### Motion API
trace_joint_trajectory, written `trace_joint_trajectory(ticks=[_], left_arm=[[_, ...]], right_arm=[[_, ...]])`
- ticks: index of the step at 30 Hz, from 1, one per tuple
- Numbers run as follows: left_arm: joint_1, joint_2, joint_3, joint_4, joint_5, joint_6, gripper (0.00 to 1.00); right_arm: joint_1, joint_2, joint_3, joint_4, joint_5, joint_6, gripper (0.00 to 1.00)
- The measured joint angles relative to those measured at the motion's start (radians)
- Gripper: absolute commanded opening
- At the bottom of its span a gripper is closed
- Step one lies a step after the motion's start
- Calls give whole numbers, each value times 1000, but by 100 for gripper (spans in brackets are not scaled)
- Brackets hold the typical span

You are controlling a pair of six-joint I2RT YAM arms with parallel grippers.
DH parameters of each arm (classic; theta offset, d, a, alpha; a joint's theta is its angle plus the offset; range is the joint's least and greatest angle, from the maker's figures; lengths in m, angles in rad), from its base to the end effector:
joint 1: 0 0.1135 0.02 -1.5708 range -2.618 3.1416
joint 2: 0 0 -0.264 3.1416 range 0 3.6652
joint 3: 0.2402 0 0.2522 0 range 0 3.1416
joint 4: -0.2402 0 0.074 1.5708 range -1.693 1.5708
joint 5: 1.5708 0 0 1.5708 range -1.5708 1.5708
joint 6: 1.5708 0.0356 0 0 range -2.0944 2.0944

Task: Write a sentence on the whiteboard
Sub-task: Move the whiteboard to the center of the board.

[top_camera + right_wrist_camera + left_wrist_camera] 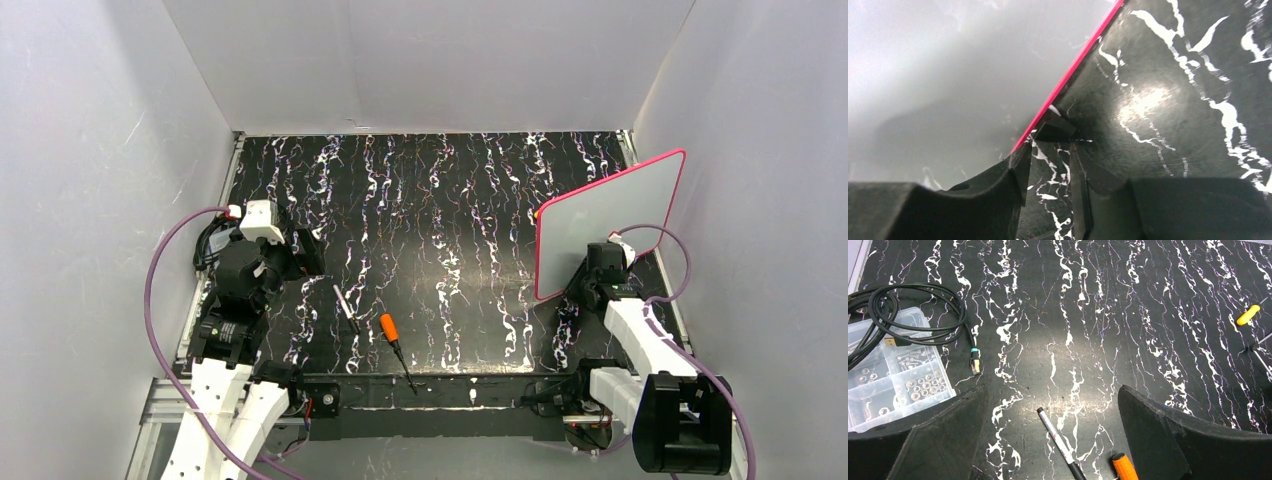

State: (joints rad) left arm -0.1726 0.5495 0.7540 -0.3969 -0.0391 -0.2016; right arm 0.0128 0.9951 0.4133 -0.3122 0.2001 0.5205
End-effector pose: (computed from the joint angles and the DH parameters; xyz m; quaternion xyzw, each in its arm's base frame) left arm 0.1284 -0.0210 0.3389 -0.0236 0.7713 -0.1034 0.6275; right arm 0.1822 -0.0047 0.1656 0.2678 0.9002 -0.0039 0.3435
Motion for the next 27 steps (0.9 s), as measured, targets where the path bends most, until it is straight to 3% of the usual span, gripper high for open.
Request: trace_joint_trajectory(ticks=[11, 27], left_arm=[[-2, 7, 0, 0, 3, 0, 99], [-2, 21, 0, 0, 7, 0, 99]], right_arm=[[-1, -31, 34, 17, 84, -50, 52], [-2, 45, 34, 136, -55, -129, 42]])
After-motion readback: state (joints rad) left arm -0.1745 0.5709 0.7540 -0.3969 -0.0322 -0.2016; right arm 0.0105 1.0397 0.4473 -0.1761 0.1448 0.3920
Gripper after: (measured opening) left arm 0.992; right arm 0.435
